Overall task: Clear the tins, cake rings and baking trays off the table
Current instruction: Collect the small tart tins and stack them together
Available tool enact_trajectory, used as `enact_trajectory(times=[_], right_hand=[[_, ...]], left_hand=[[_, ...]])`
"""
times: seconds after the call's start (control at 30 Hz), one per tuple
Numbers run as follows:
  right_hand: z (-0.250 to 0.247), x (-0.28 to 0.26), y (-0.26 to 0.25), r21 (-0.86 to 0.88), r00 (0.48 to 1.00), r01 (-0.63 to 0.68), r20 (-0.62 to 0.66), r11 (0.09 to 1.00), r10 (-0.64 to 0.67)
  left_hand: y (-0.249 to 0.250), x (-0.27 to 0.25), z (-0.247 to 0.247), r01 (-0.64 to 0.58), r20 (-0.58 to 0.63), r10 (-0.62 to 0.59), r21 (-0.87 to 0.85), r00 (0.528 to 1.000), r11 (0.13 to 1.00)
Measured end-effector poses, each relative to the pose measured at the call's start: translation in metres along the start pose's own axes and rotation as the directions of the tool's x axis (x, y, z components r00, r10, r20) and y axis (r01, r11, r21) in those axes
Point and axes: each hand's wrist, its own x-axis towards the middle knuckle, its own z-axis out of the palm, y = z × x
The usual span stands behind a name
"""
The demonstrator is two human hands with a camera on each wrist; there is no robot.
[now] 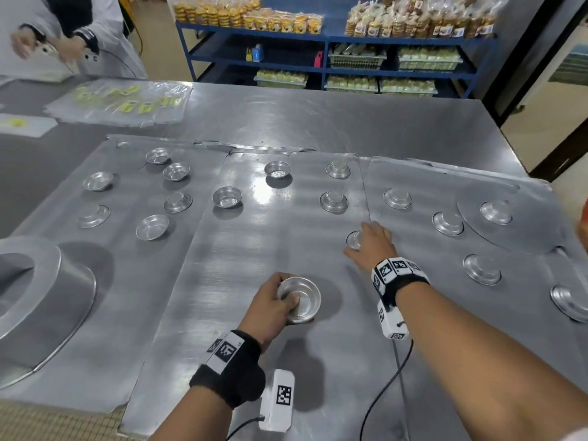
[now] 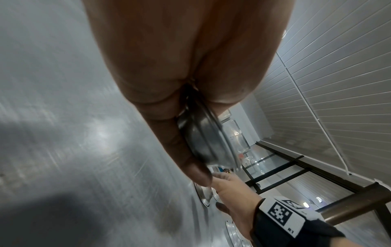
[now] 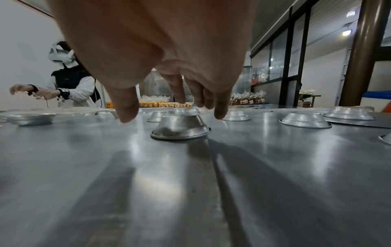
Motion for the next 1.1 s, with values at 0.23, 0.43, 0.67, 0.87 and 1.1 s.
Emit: enact_trajectory(times=[0.23,0.43,0.67,0.87,1.1], right_hand=[[0.008,0.002,0.003,0.016,1.0,-0.025,-0.005,1.0,0.025],[0.008,-0.011,0.002,0.103,0.995,-0.069,-0.058,0.992,0.076],[0.0,-0.046,-0.002,0.26,0.98,0.075,-0.196,0.963,-0.024],[0.0,-0.103,-0.009,0.618,0.962,0.251,-0.247,0.745,-0.119],[0.013,-0.152,-0.017,0.782,0.944,0.33,-0.282,0.529,-0.172]], left_hand=[[-0.006,0.002,-0.007,0.01,-0.047,-0.007,0.056,0.999,0.998],[-0.007,0.001,-0.005,0.008,-0.049,-0.003,0.101,0.999,0.995],[-0.008,0.002,0.001,0.019,-0.022,-0.017,0.125,1.0,0.992],[-0.009,0.005,0.011,0.075,-0.027,-0.073,0.064,0.997,0.995],[0.003,0.006,0.031,0.131,0.061,-0.127,-0.076,0.99,0.988]])
